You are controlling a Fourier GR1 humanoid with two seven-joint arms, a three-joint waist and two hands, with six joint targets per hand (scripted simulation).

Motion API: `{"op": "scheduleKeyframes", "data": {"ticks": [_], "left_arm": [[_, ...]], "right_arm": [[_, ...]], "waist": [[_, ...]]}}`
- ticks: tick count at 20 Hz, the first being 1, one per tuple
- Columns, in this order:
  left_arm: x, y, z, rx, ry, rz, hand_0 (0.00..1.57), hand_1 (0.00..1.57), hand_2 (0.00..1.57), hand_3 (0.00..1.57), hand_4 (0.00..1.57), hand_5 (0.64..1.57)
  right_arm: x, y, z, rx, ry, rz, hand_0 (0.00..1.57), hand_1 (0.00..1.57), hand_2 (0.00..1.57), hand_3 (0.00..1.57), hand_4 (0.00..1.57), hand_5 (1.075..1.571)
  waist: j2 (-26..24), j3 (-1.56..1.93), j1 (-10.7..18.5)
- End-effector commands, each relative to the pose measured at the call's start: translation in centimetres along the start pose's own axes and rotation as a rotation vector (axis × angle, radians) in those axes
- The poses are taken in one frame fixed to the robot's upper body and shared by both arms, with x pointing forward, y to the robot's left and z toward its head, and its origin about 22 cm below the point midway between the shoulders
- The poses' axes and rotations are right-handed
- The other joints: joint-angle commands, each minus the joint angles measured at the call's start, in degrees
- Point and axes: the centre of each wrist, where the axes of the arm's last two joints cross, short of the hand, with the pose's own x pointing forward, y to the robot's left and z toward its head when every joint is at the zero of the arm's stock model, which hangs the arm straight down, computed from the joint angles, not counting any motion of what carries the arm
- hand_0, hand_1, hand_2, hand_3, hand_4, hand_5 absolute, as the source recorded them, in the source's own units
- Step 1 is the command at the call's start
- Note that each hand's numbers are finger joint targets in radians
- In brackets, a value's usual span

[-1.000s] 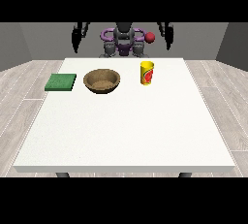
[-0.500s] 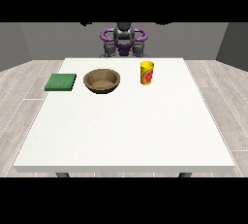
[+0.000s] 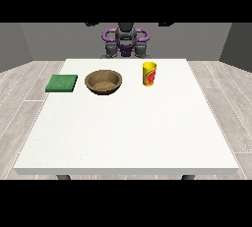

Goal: Pick the cup and pour the ball into the bowl, then pick the bowl and place it on the pad

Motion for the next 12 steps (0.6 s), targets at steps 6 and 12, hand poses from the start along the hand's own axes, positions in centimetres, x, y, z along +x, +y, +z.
{"op": "scheduleKeyframes", "data": {"ticks": [6, 12], "left_arm": [[-3.9, -0.6, 0.0, -0.005, -0.155, -0.059, 0.0, 0.0, 0.0, 0.0, 0.0, 1.547], [-7.2, -1.3, 3.1, -0.066, -0.194, -0.048, 0.0, 0.0, 0.0, 0.0, 0.0, 1.541]], "right_arm": [[1.5, 0.0, -2.6, 0.032, -0.155, 0.065, 0.0, 0.0, 0.43, 0.73, 0.75, 1.57], [1.6, -5.9, -5.7, -0.07, -0.19, 0.138, 0.0, 0.0, 0.37, 0.65, 0.68, 1.568]], "waist": [[12.0, 0.01, -1.6], [16.32, 0.03, 1.41]]}}
